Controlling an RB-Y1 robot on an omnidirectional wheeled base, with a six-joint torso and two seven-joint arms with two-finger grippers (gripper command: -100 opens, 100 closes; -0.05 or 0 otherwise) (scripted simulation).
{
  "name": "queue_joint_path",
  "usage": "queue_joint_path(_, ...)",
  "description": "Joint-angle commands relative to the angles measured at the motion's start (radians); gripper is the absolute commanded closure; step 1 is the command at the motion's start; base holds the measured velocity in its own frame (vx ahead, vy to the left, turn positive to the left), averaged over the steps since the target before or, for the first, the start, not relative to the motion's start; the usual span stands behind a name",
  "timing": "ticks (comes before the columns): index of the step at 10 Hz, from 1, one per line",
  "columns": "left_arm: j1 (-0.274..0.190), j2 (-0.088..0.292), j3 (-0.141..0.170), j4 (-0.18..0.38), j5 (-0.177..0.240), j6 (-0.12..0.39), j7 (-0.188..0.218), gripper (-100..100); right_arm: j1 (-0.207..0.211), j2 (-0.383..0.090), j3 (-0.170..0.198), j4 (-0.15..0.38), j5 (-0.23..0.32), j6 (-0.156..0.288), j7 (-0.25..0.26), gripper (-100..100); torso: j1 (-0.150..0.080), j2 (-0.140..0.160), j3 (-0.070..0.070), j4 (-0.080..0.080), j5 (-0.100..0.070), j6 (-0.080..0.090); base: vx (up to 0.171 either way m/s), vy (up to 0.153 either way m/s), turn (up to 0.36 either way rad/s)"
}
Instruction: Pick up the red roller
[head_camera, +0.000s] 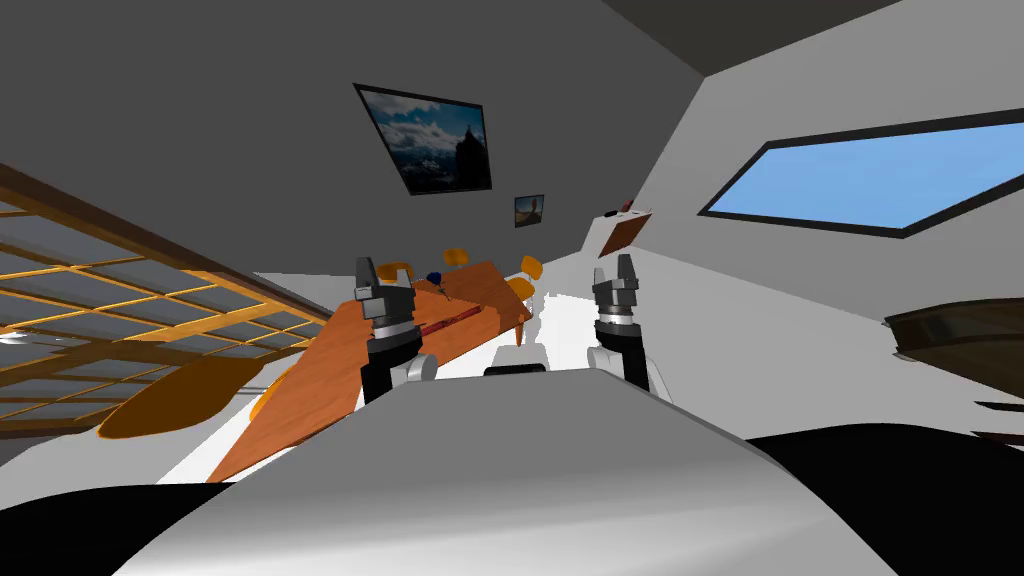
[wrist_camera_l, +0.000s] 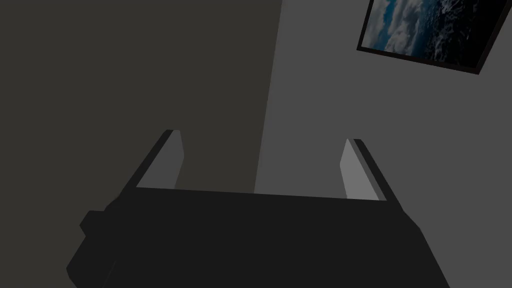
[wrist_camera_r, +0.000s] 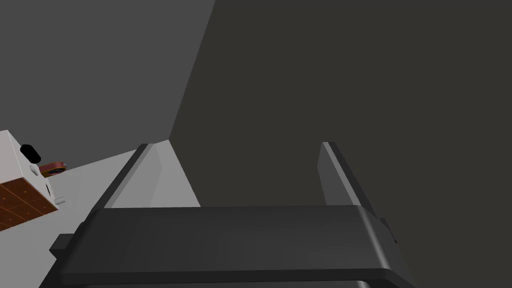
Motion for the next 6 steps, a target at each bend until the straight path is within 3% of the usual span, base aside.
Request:
queue_joint_path(1, -0.004, 0.031, 0.008, 0.011, 0.005, 0.008, 0.004, -100, 0.000, 0.000, 0.000, 0.000, 0.000, 0.000, 0.000, 0, 0.000, 0.000, 0.000, 0.000, 0.000, 0.000, -0.012, -0.030, -0.089)
queue_joint_path(6, -0.041, 0.147, 0.074, 0.100, 0.042, 0.073, 0.029, -100, 0.000, 0.000, 0.000, 0.000, 0.000, 0.000, 0.000, 0, -0.006, 0.001, 0.001, 0.000, -0.001, 0.000, -0.026, -0.087, -0.177)
